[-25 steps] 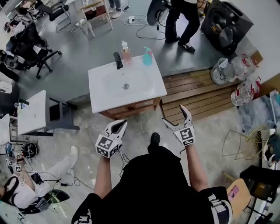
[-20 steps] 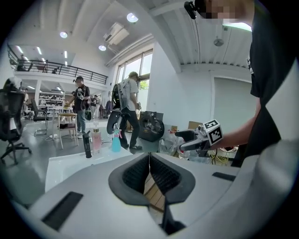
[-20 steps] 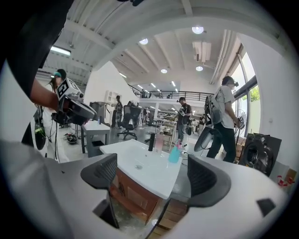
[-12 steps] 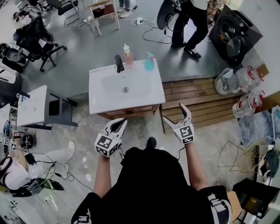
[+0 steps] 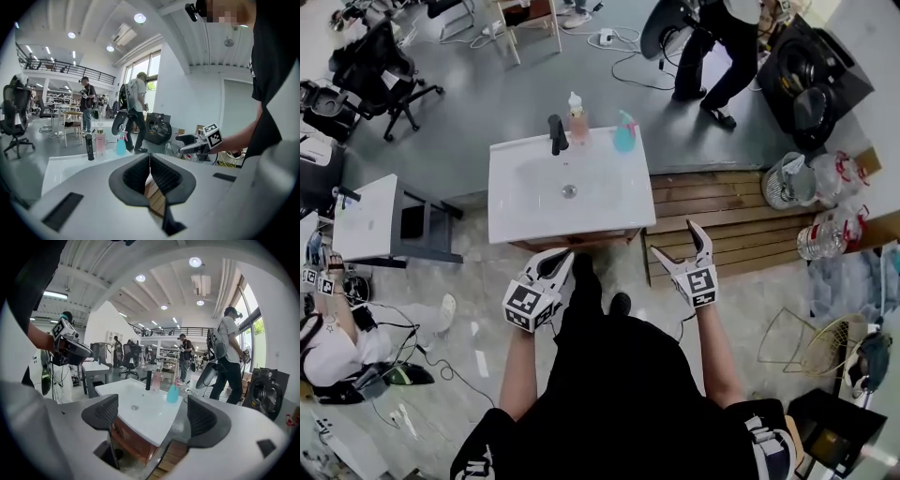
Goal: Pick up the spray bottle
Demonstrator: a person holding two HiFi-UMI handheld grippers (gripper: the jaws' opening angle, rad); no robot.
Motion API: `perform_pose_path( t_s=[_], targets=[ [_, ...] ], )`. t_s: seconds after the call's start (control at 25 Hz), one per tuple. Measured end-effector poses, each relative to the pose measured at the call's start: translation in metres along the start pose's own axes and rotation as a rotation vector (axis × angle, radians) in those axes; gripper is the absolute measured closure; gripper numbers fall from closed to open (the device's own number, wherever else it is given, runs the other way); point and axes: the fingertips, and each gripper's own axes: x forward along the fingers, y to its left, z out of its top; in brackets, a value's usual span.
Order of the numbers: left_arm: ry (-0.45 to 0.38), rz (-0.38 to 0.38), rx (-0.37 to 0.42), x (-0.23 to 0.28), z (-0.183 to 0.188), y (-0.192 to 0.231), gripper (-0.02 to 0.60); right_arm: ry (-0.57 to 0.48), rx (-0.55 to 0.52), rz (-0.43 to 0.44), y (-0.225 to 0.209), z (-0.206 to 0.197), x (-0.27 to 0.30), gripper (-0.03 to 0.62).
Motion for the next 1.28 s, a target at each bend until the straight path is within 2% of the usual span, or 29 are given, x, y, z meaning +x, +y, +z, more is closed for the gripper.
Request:
perform_pose_path(
  t_s=[0.2,0.48,0.64,0.96,1.28],
  targets=[
    [0.014,-0.039,0.018,0.023,0.009,0.036,0.558,0.0,0.006,-0.038,-0.02,0.014,0.044,0.131],
    [-0.006,-0.085,0.066,0.065,0.053,0.1,0.558,-0.007,0.007,-0.066,-0.047,0.036,0.106,0.131],
    [0.009,-0.109,0.097,0.087,0.069,0.128,0.558,-0.003,0.003,-0.096,-0.067,0.045,0.133,0.134],
    [0.044,-0.165,0.127,0.117,0.076,0.183,0.558,0.013,0.024,-0.166,-0.097,0.057,0.177,0.135],
    [0.04,-0.205,0.139,0.131,0.1,0.252,0.558,0.047,0.046,-0.239,-0.117,0.067,0.227,0.137]
  ],
)
